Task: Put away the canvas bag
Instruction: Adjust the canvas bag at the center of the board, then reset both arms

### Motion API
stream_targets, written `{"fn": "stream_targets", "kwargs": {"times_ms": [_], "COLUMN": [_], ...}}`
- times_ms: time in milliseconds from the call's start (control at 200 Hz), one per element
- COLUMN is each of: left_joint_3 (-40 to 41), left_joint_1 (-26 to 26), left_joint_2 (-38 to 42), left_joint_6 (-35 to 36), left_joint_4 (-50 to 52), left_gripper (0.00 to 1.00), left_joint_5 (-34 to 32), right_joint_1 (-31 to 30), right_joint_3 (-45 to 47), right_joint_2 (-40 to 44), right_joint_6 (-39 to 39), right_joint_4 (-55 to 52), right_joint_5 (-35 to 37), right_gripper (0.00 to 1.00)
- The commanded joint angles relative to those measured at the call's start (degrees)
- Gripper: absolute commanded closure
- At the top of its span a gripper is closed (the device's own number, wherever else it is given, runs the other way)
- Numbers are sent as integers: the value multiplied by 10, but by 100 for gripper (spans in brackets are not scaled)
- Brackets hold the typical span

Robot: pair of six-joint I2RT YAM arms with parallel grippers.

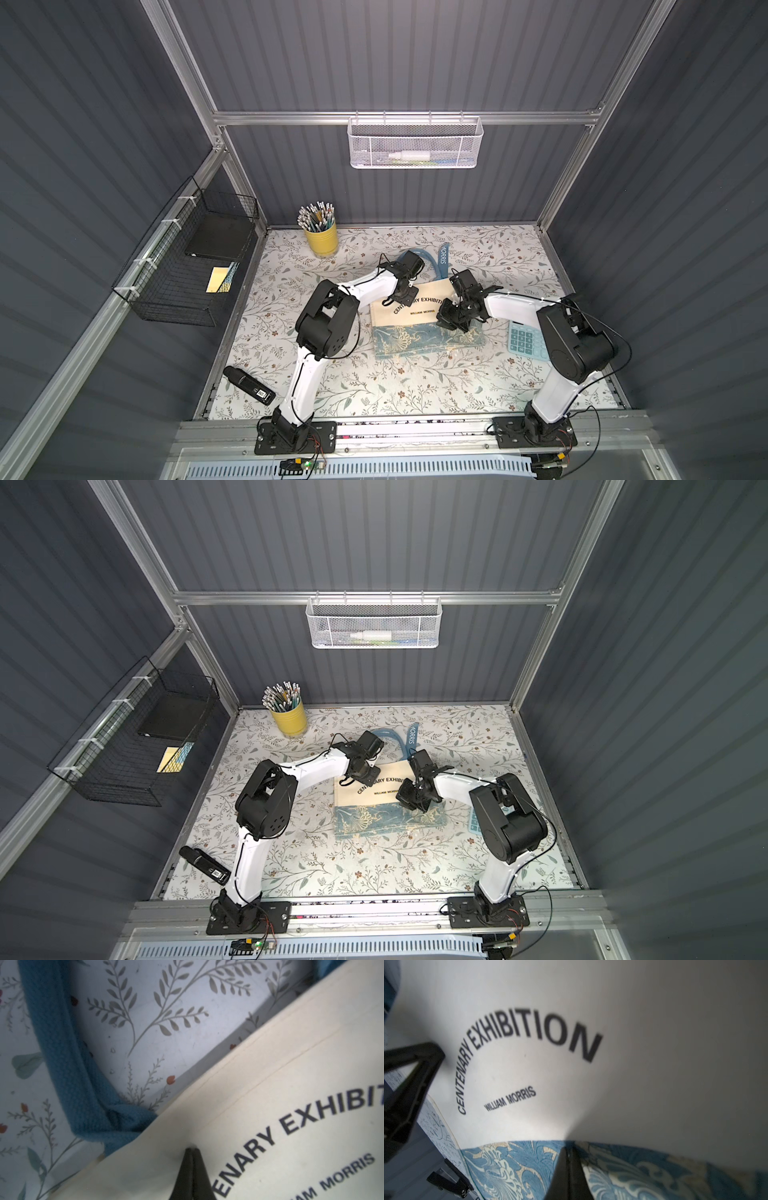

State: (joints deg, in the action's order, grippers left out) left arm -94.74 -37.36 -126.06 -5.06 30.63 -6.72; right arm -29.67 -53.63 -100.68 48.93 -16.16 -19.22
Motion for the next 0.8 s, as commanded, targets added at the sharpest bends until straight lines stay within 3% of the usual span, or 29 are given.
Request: {"fn": "stream_targets", "kwargs": {"times_ms": [0,210,340,470,650,725,770,795], "left_joint_3": [-8,-24,-18,-35,-94,-66,-27,-3], "left_joint_1": [9,11,11,10,9,13,16,19], "left_joint_2": [-45,-49,-12,60,146,196,229,247], "left_joint_6": [15,19,11,24,21,0,1,3], "left_joint_4": [33,41,36,22,10,-20,-63,-87], "left_gripper": [100,100,100,100,73,46,24,5], "left_joint_5": [-3,-3,-1,14,15,27,20,14], "right_joint_1": [-17,-17,-6,0,22,48,73,87], "right_joint_3": [22,13,-29,-132,-239,-233,-215,-204], "right_joint_2": [-11,-14,-2,27,94,132,158,172], "right_joint_6": [23,19,-11,-73,-152,-183,-211,-226], "right_joint_4": [-34,-38,-69,-150,-179,-138,-96,-75], "right_joint_5": [6,10,24,120,237,281,287,289], "right_gripper": [100,100,100,100,100,98,86,77]}}
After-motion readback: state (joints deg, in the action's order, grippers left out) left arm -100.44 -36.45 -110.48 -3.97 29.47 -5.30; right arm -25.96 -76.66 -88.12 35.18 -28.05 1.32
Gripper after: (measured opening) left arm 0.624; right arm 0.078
